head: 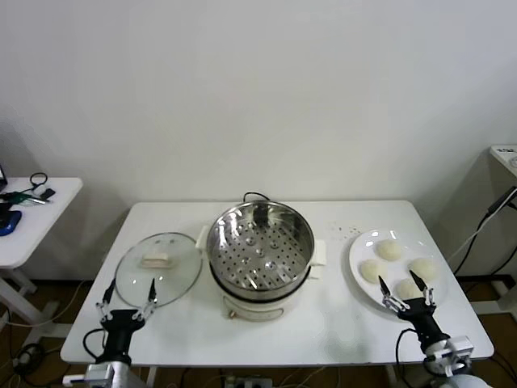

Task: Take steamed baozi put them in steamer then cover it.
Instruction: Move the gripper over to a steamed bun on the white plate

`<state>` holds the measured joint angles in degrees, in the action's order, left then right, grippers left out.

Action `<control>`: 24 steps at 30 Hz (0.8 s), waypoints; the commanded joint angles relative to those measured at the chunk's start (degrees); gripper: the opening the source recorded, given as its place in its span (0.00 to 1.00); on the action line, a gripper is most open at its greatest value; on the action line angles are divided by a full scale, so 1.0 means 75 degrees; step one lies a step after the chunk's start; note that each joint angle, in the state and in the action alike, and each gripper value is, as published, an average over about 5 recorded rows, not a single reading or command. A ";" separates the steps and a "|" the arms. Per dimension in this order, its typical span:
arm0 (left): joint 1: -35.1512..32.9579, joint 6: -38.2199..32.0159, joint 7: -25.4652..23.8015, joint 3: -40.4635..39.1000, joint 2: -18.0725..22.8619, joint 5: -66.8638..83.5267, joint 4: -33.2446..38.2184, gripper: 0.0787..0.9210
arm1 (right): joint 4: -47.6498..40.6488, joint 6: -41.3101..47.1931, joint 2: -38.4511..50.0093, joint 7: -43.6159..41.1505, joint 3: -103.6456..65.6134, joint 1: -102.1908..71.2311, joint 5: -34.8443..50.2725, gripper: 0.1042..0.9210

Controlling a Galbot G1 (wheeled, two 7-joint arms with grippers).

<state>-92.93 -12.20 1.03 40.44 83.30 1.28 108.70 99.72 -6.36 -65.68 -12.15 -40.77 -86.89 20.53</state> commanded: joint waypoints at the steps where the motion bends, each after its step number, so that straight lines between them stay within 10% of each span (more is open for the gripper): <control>1: 0.0003 -0.0001 0.0021 -0.0002 0.0025 -0.0010 0.0005 0.88 | -0.0249 0.0088 0.0426 -0.0469 -0.0023 0.0451 -0.0305 0.88; 24: 0.0051 -0.0038 -0.0047 -0.0031 -0.0035 0.0047 -0.0149 0.88 | -0.4566 0.0050 0.4920 -0.6812 0.3994 0.6718 -0.3413 0.88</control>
<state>-92.53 -12.44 0.80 40.21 83.06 1.49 107.73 79.32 -3.05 -37.89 -45.15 -25.52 -58.51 3.55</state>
